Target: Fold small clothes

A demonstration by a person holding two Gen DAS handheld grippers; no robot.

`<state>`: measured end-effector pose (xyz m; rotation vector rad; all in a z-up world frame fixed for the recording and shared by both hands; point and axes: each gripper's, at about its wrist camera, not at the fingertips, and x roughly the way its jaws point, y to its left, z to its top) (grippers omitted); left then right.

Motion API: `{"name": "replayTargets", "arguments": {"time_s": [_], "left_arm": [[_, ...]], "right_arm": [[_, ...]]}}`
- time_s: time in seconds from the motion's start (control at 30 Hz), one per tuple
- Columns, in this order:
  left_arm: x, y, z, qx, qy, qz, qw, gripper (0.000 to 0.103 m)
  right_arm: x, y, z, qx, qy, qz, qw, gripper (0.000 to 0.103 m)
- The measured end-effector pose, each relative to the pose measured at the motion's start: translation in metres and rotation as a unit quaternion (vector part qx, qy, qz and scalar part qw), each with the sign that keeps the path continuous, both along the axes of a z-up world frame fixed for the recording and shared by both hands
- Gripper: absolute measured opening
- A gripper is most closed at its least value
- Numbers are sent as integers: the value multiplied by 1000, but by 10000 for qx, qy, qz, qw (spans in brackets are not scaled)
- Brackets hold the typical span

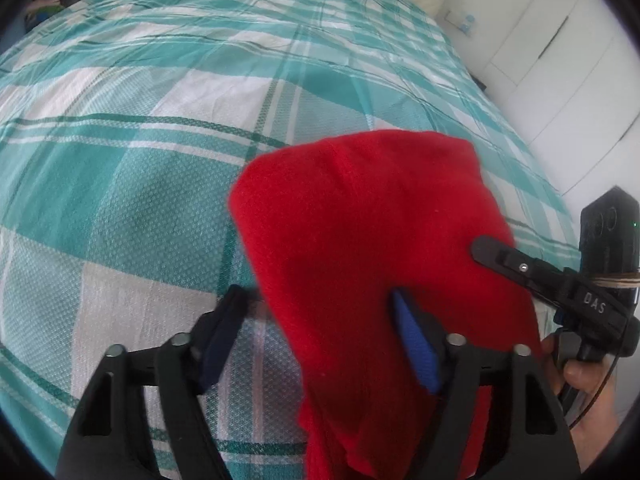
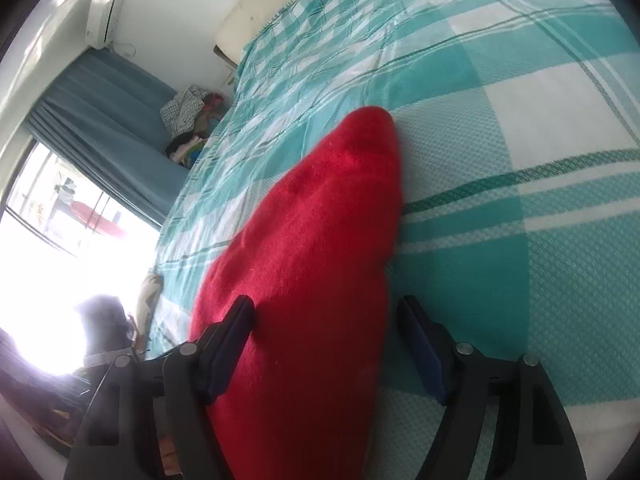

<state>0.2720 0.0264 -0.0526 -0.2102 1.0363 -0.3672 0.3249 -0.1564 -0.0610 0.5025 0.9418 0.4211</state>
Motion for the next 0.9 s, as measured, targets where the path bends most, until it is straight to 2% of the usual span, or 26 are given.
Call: {"name": "replayTargets", "arguments": {"time_s": [0.03, 0.07, 0.1, 0.17, 0.2, 0.33, 0.5, 0.57, 0.63, 0.7, 0.73, 0.8, 0.83, 0.9], "left_arm": [[0, -2, -1, -129, 68, -68, 9999, 31], [-1, -2, 2, -122, 55, -5, 9999, 23], [-3, -3, 7, -30, -10, 41, 10000, 19], [-9, -6, 18, 119, -154, 52, 9998, 17], [-12, -7, 25, 135, -220, 59, 9996, 17], [-30, 0, 65, -17, -548, 102, 9984, 16], [-49, 11, 123, -216, -1201, 162, 9924, 17], [-46, 10, 132, -183, -1312, 135, 9911, 18], [-35, 3, 119, -38, -1180, 37, 9930, 23], [-27, -2, 89, 217, -912, 66, 9956, 36], [-25, -3, 71, 403, -761, 101, 9962, 48], [-26, -1, 48, 850, -572, 253, 9944, 51], [-28, 1, 45, 1018, -554, 337, 9927, 52], [-39, 7, 51, 1065, -728, 484, 9905, 65]], "right_arm": [[0, 12, 4, -451, -95, 82, 9989, 54], [-3, 23, 9, -903, -229, 142, 9956, 40], [-8, 34, 16, -1297, -417, 184, 9905, 34], [-22, 55, 31, -1955, -820, 276, 9769, 30], [-30, 59, 40, -2134, -1004, 305, 9713, 29], [-54, 68, 79, -2280, -1578, 314, 9603, 27], [-74, 64, 139, -1980, -2316, 282, 9520, 27], [-75, 65, 155, -1883, -2509, 292, 9491, 27], [-65, 61, 153, -1754, -2359, 252, 9555, 27], [-50, 51, 130, -1621, -1816, 261, 9696, 31], [-43, 45, 113, -1589, -1461, 255, 9761, 33], [-37, 30, 78, -1731, -815, 157, 9814, 53], [-40, 20, 66, -1784, -665, 38, 9817, 57], [-53, -3, 58, -1754, -608, -187, 9824, 60]]}}
